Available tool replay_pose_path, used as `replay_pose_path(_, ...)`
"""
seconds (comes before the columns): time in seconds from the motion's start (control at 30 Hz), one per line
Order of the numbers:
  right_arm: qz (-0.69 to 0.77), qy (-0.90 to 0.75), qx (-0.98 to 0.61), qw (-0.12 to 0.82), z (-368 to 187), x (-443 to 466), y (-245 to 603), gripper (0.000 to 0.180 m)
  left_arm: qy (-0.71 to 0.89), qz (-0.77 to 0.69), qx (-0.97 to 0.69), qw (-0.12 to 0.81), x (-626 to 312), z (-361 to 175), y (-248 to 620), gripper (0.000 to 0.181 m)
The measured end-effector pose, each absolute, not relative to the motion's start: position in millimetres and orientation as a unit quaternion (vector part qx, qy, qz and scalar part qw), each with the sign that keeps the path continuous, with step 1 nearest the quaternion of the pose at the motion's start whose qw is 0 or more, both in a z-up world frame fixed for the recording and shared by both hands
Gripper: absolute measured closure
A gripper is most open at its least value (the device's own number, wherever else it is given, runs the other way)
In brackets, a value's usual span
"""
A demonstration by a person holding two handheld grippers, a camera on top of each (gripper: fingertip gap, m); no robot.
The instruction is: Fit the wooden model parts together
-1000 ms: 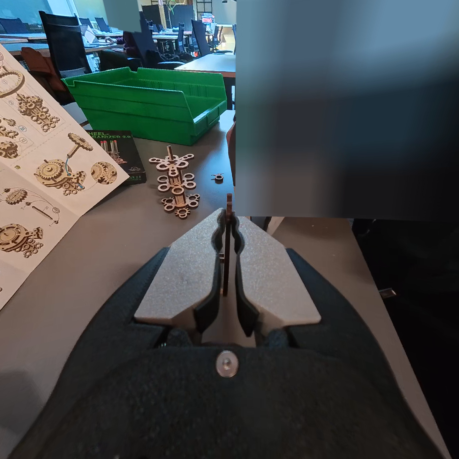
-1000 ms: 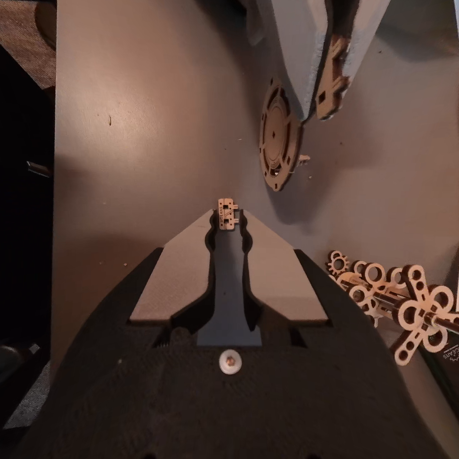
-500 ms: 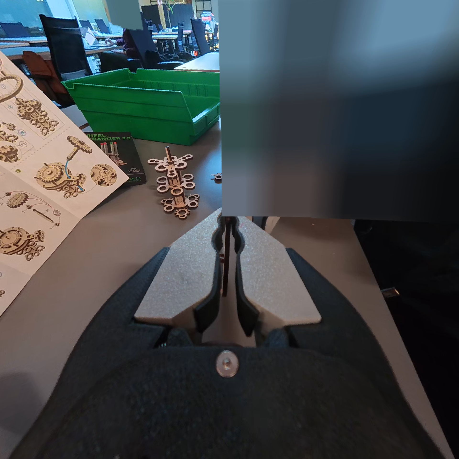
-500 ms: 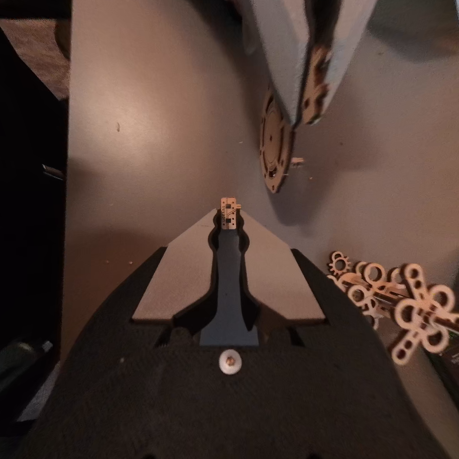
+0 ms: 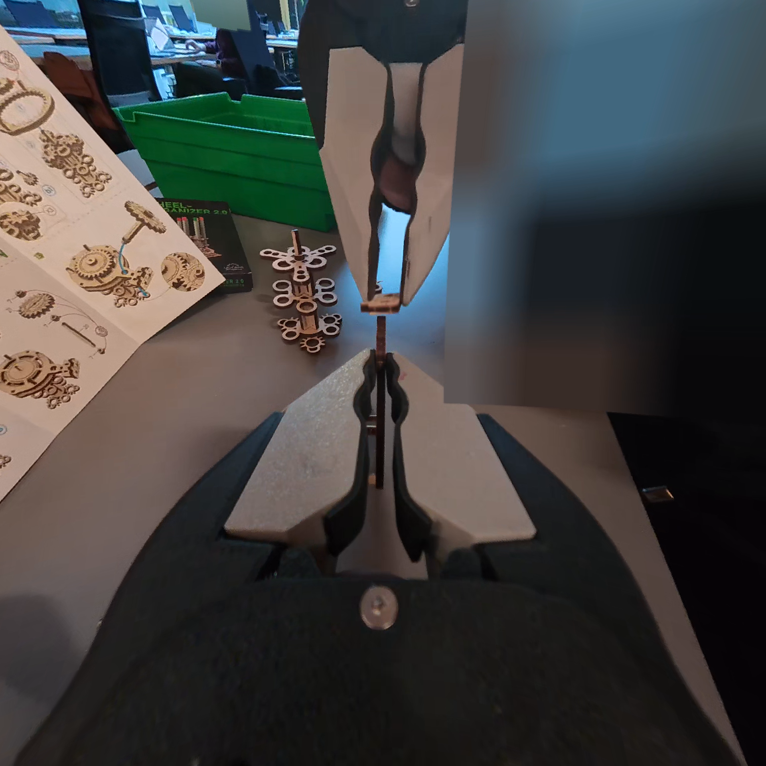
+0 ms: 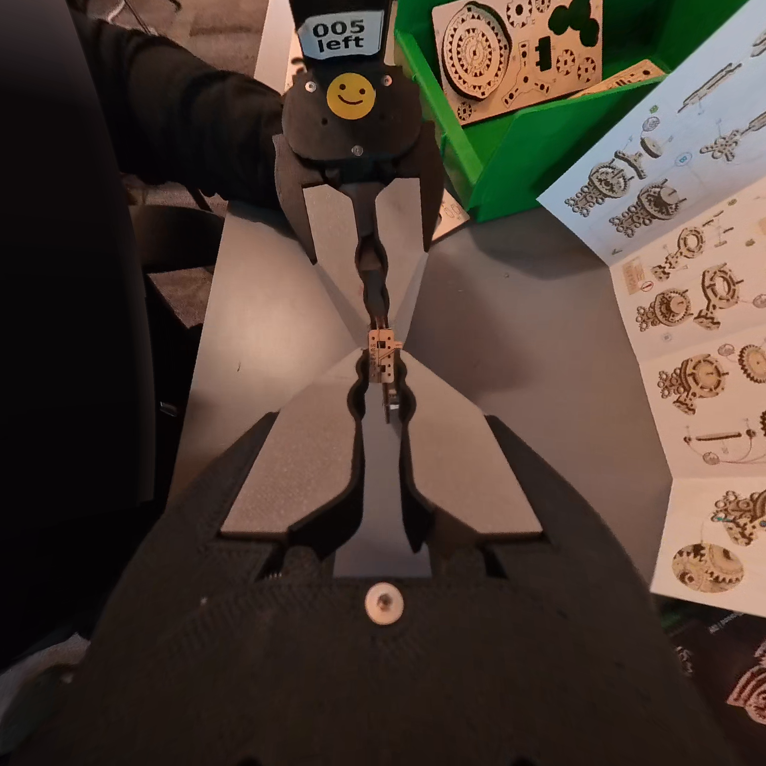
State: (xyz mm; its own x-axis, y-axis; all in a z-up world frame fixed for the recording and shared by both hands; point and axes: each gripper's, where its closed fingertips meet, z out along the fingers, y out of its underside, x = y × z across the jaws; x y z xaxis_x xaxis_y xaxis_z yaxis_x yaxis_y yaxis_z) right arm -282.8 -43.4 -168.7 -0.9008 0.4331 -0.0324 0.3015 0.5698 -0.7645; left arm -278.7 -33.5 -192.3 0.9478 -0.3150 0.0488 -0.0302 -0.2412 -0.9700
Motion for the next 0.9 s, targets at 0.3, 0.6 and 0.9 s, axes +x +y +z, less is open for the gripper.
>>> replay_pose_path(0.3, 0.353, -0.916, -0.156, 0.110, -168.5, -281.2, -48.5, 0.172, 0.130, -0.100, -0.780, 0.604, -274.4, -193.4, -32.2, 0.180)
replay_pose_path(0.6, 0.301, -0.936, -0.132, 0.129, -170.7, -282.5, -47.8, 0.172, 0.130, -0.093, -0.783, 0.601, -274.5, -193.6, -30.8, 0.180)
replay_pose_path(0.9, 0.255, -0.946, -0.110, 0.165, -171.6, -281.7, -50.9, 0.172, 0.137, -0.083, -0.784, 0.599, -273.5, -193.5, -32.1, 0.181)
